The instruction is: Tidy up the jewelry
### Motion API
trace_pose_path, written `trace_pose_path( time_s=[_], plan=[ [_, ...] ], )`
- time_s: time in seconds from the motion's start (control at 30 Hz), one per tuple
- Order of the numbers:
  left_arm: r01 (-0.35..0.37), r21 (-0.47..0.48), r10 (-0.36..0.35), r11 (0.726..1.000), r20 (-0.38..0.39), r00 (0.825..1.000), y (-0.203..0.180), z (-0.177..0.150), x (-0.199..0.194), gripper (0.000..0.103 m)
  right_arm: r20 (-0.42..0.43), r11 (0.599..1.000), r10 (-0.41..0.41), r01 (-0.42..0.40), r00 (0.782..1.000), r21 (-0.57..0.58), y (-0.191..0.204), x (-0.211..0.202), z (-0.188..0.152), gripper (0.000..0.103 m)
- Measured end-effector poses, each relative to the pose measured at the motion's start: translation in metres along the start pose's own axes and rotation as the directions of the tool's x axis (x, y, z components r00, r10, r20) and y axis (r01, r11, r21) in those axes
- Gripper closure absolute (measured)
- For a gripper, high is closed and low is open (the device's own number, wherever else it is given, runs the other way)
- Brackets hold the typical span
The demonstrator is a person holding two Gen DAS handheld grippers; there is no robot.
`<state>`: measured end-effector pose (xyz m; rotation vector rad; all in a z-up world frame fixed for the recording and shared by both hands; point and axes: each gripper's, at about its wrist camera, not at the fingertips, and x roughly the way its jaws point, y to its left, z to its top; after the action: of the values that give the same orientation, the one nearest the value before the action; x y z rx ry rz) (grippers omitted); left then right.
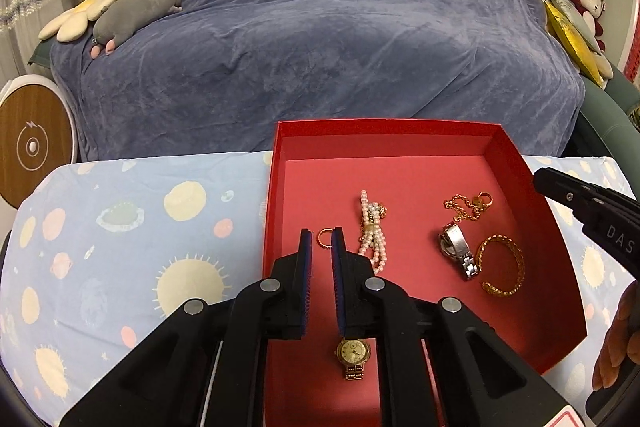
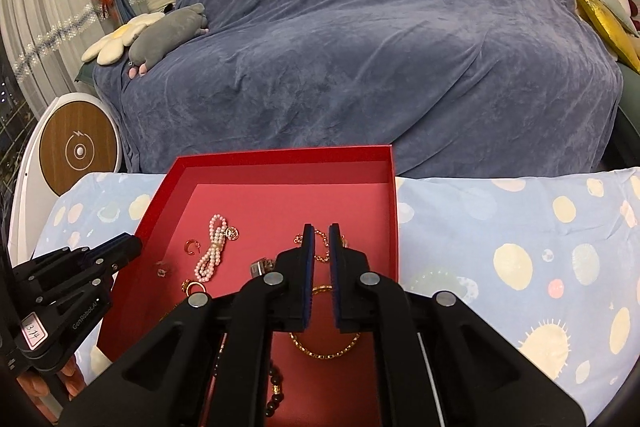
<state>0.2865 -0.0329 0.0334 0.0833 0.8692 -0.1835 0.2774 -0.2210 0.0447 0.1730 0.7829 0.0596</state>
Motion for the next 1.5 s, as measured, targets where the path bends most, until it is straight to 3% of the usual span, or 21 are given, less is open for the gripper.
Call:
trace_pose_path(
  time_s=[0.07, 0.17, 0.3, 0.4, 0.53, 0.63, 0.77, 1.03, 1.27, 1.5],
  plan=[
    [-0.01, -0.012, 0.01, 1.0, 0.006, 1.0, 0.003, -0.001, -0.002, 0.082, 0.022, 1.0, -0.006, 0.006, 1.0, 0.001, -0.001, -0.008, -0.001, 0.08],
    [-0.033, -0.009, 0.033, 0.999, 0.039, 0.999, 0.006, -0.005, -0.014, 0.077, 0.051, 1.0, 0.007, -0.008, 0.999, 0.0, 0.0, -0.028, -0.006, 0.074],
    [-0.082, -0.008, 0.083, 0.997, 0.084, 0.993, 0.006, -0.016, -0.044, 0.048, 0.078, 1.0, 0.017, -0.016, 0.997, -0.009, 0.005, -0.065, -0.023, 0.058],
    [-0.114, 0.001, 0.113, 0.994, 0.108, 0.988, 0.004, -0.031, -0.07, 0.036, 0.098, 1.0, -0.002, 0.004, 0.995, -0.028, 0.011, -0.096, -0.044, 0.047],
    [-0.126, 0.013, 0.124, 0.992, 0.105, 0.987, 0.0, -0.062, -0.099, 0.031, 0.094, 0.999, -0.024, 0.026, 0.995, -0.021, 0.013, -0.132, -0.08, 0.032],
    [-0.118, 0.007, 0.117, 0.993, 0.076, 0.99, -0.001, -0.089, -0.114, 0.028, 0.073, 0.999, -0.047, 0.049, 0.996, -0.023, 0.016, -0.15, -0.107, 0.028],
    [-0.102, 0.0, 0.102, 0.995, 0.036, 0.994, -0.004, -0.122, -0.128, 0.026, 0.052, 0.998, -0.07, 0.069, 0.996, 0.015, 0.02, -0.163, -0.143, 0.011],
    [-0.142, 0.005, 0.142, 0.99, 0.02, 0.99, -0.012, -0.168, -0.132, 0.02, 0.002, 0.996, -0.082, 0.082, 0.997, 0.02, 0.038, -0.152, -0.187, 0.011],
    [-0.148, 0.039, 0.148, 0.988, 0.015, 0.989, -0.018, -0.178, -0.119, 0.02, 0.047, 0.989, -0.124, 0.127, 0.991, -0.074, 0.058, -0.147, -0.193, 0.011],
    [-0.135, 0.034, 0.135, 0.99, -0.004, 0.991, -0.012, -0.176, -0.111, 0.02, 0.03, 0.99, -0.124, 0.126, 0.992, -0.07, 0.055, -0.139, -0.191, 0.011]
  ],
)
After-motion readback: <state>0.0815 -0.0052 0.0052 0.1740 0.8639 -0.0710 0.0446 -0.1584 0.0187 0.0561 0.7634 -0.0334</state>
